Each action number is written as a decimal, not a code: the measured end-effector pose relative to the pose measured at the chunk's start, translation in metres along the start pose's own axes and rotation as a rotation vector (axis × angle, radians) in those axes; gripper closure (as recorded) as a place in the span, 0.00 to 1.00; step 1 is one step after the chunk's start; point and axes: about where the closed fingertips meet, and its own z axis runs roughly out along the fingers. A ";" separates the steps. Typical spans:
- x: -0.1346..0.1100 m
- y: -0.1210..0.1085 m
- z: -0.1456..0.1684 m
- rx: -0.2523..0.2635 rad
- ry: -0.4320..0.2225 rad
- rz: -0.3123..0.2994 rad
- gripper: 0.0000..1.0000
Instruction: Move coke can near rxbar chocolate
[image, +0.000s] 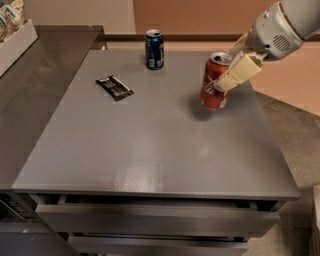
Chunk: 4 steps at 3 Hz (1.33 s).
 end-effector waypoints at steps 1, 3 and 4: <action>-0.031 -0.017 0.022 0.055 0.008 0.023 1.00; -0.080 -0.042 0.052 0.180 -0.008 0.111 1.00; -0.095 -0.047 0.069 0.194 0.000 0.142 1.00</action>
Offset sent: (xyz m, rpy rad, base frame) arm 0.0802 0.0914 0.0217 0.0183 -0.1117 -0.2473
